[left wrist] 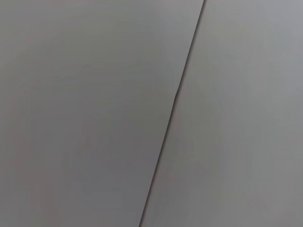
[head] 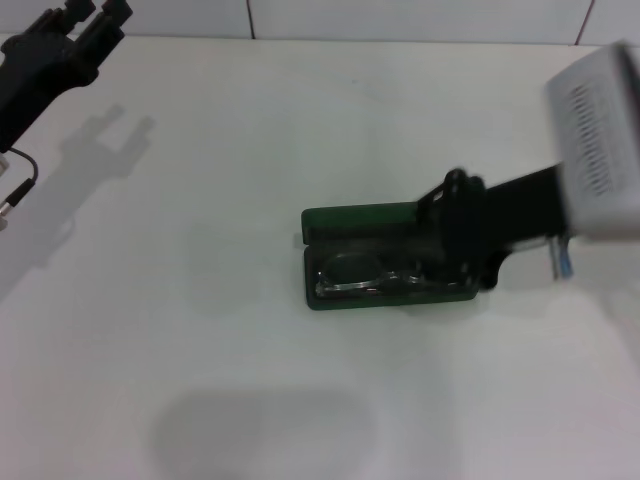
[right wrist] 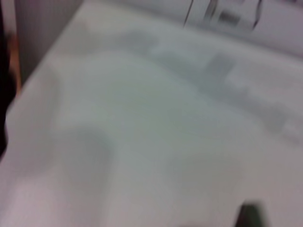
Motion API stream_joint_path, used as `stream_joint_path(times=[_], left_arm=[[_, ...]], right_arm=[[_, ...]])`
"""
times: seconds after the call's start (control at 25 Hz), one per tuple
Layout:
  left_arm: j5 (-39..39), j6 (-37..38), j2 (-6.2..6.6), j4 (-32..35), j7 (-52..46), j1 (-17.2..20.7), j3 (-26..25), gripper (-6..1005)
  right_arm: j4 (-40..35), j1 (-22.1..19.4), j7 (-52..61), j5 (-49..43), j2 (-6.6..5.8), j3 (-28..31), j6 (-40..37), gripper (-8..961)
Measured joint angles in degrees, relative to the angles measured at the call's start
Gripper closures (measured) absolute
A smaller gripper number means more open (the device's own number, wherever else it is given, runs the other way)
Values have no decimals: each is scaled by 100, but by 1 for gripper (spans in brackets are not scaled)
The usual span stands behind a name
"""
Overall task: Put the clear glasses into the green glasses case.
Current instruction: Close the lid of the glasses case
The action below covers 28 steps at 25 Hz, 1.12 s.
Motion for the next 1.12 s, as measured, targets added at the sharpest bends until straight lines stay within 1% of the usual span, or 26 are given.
stream_joint_path(times=[0.04,0.12,0.24,0.32,0.44,0.6,0.68,0.76,0.84,0.92,1.0,1.12], left_arm=[[0,3,-6,0,0,-1,1,437],[0,7,-11,0,-2,1,0,437],[8,17,-32,0,-3,-9,14,437],[59,17,-48,0,-5,-33,21,437],[135,9,-61,0,-8,-43,23,437],[386,-7,-146,-3,30,-63,26,436],[539,-16,-181,-7,46,-104,27,436],[697,-83,-190,-47,17,-190,26,436],[919,-269,-198,-148,-72,-370,29,436],[1218,-512,-202,-228,-245,-587,71,436],[1598,-819,-201,-251,-540,-820,237,436],[2125,-1188,-192,-226,-1175,-1168,792,436]], right_arm=[[2,-78,-131,306,1,312,-128,653],[80,-195,-317,749,5,723,-239,652],[472,-439,-642,1712,7,1419,-245,651],[904,-519,-787,2228,-7,1813,-262,649],[1904,-560,-1077,2779,-27,2543,-522,648],[2938,-578,-1472,2877,-58,3268,-935,645],[3440,-577,-1702,2870,-102,3463,-1086,644],[3760,-559,-1841,2869,-141,3480,-1140,643],[3921,-541,-1880,2834,-161,3470,-1159,642],[3983,-535,-1885,2736,-147,3455,-1179,641],[3995,-533,-1886,2630,-98,3446,-1197,640],[3998,-541,-1890,2594,-71,3434,-1174,638]])
